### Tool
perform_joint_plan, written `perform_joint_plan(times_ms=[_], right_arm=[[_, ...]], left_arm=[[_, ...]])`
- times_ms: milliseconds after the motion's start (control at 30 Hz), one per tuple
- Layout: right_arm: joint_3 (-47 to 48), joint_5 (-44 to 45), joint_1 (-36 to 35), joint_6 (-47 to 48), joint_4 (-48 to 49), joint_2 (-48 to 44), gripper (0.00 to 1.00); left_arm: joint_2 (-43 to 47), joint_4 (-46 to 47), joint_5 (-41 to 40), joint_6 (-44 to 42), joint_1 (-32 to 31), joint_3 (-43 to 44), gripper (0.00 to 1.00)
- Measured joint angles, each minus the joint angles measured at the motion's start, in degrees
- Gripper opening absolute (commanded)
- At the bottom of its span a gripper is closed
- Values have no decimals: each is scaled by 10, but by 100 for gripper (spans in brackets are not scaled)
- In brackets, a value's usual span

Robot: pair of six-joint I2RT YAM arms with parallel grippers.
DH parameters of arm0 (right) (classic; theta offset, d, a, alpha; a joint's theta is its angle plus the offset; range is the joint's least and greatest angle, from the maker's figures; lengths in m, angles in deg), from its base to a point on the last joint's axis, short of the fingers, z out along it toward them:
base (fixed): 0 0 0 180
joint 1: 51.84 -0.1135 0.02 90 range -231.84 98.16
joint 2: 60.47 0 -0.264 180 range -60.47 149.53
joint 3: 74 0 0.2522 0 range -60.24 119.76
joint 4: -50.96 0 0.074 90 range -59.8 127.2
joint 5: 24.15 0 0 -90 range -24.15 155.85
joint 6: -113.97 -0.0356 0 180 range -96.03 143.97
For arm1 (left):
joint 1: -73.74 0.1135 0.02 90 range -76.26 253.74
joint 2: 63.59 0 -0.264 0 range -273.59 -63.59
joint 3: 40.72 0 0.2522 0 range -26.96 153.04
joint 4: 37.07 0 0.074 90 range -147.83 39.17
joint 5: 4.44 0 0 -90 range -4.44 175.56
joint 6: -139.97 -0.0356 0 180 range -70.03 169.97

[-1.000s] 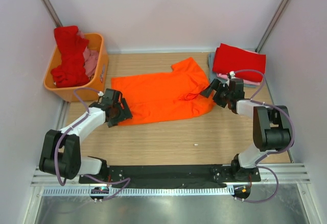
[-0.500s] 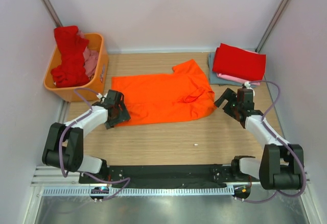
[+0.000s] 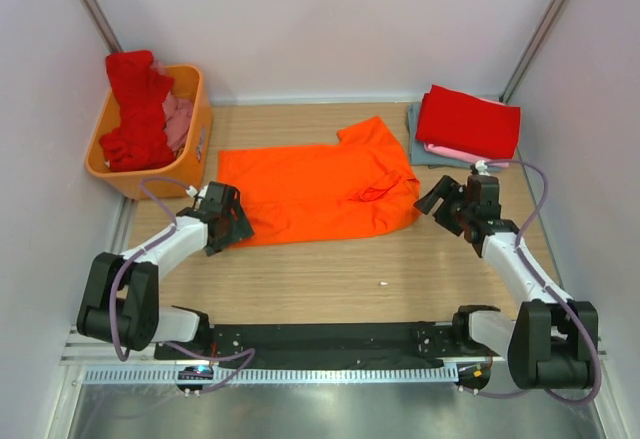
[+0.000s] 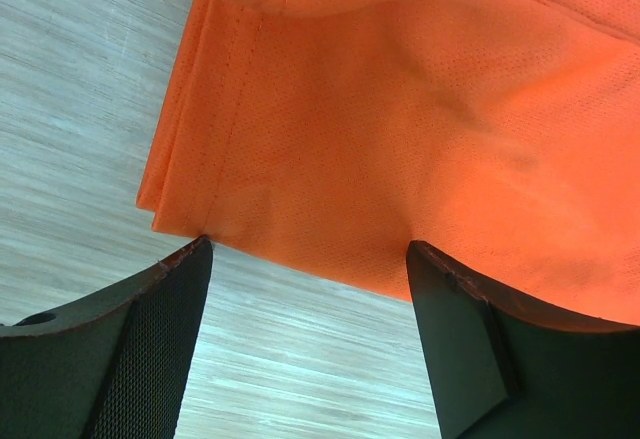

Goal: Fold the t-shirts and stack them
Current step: Fold the tshirt

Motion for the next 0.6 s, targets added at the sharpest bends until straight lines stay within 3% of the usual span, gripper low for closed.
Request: perform_joint_plan(times_ms=[33, 67, 133, 300, 467, 600], right_arm=[[-2, -9, 0, -1, 9, 11, 73], [-5, -15, 0, -2, 15, 20, 59], [-12, -26, 0, -2, 30, 45, 54], [-25, -34, 0, -4, 60, 103, 55], [-24, -36, 0, 0, 110, 160, 68], [-13, -41, 0, 0, 151, 191, 67]], left_arm=[[3, 1, 0, 0, 0, -3, 80], [5, 2, 0, 0, 0, -4, 80], [9, 4, 0, 0, 0, -7, 80], [10, 6, 0, 0, 0, -9, 80], [10, 6, 0, -1, 0, -9, 80], [10, 6, 0, -1, 0, -9, 79]])
